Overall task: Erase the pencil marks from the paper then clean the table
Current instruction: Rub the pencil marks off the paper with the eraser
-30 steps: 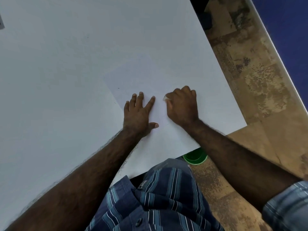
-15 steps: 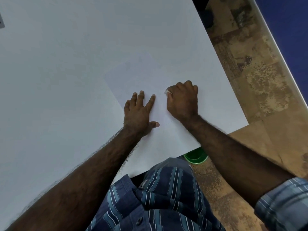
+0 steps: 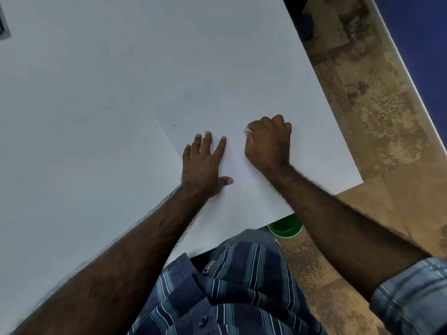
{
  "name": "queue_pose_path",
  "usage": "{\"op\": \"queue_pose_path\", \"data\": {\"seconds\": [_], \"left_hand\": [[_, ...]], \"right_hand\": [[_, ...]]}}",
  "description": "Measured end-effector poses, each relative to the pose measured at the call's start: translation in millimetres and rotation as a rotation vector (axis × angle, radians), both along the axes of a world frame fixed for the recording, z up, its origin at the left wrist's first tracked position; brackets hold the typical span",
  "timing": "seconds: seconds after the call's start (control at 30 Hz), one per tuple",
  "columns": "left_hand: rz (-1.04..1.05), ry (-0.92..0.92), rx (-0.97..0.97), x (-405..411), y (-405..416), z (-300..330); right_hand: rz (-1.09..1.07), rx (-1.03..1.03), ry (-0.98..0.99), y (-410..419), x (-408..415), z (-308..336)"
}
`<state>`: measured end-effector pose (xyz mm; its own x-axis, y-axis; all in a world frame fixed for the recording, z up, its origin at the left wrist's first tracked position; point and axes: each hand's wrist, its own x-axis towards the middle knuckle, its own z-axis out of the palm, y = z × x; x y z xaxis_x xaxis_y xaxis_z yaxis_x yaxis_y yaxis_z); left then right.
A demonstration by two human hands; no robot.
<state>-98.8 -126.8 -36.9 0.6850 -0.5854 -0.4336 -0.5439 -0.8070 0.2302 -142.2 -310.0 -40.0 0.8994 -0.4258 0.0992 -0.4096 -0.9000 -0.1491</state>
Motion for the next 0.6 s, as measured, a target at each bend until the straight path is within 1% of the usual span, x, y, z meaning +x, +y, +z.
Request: {"op": "queue_pose_path", "data": {"seconds": [0.07,0.2,0.27,0.37,0.43,0.5,0.6], "left_hand": [[-0.004,0.0,-0.01,-0.2,0.7,-1.1],[0.001,0.004,-0.015,-0.2,0.7,-3.4],[-0.004,0.009,-0.01,0.2,0.4,-1.9],[-0.004,0.021,-0.003,0.4,-0.2,2.3],[0.0,0.028,0.002,0.1,-0.6,3.5],[0.001,0.025,0.006,0.7,-1.1,2.9],[0.003,0.007,0.012,3.1,-3.1,1.2]], "right_hand": [[0.05,0.02,-0.014,15.6,-8.5,4.5],[0.252,0.058,0.052,45.2,-33.9,8.3],[0.229,0.024,0.033,32.8,-24.8,4.4],[0.085,-0.029,-0.016,3.2,3.0,-1.1],[0.02,-0.022,-0.02,-6.1,14.1,-1.8],[0.04,0.008,-0.034,4.8,11.1,0.1],[0.187,0.047,0.02,33.4,-9.9,2.2]]}}
